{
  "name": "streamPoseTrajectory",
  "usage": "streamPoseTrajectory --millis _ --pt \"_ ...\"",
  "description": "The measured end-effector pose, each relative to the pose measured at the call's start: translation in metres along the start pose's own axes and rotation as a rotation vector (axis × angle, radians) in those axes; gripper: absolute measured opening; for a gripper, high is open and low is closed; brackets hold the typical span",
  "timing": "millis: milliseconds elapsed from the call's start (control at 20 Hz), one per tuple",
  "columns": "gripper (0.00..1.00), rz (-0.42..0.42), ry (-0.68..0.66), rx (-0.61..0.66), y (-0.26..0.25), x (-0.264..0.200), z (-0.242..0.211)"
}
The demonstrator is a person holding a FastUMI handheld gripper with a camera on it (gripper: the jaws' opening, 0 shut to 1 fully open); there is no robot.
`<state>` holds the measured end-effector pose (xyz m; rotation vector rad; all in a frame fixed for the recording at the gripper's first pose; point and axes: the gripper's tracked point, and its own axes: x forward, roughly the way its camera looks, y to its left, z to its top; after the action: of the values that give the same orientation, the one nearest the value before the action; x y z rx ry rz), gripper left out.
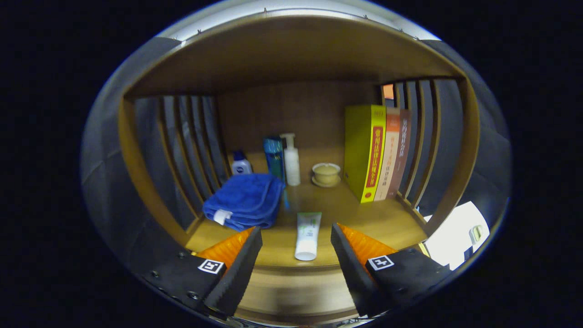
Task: Pull open the drawer, take out the items inside it, and place them on the countertop above the cabinet.
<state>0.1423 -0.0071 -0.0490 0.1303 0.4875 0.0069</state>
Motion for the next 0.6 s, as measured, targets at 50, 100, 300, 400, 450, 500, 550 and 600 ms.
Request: streamPoseTrajectory --millis 50,100,300,400,450,500,550,600 --pt "0.99 0.006 -0.039 -0.002 -0.001 -0.015 0.006" --pt "0.99 0.007 -0.076 -0.019 -0.004 -0.032 0.010" --pt "0.99 0.023 -0.197 -0.096 0.006 -0.086 0.009" --pt "0.99 0.040 -0.235 -0.097 0.013 -0.110 0.001" --pt "0.99 0.045 -0.246 -0.098 0.015 -0.121 -0.006" --pt "0.98 0.051 -0.257 -0.097 0.017 -0.130 -0.014" --pt "0.98 0.054 -0.276 -0.084 0.017 -0.139 -0.023" --pt "0.98 0.060 -0.293 -0.074 0.019 -0.148 -0.029"
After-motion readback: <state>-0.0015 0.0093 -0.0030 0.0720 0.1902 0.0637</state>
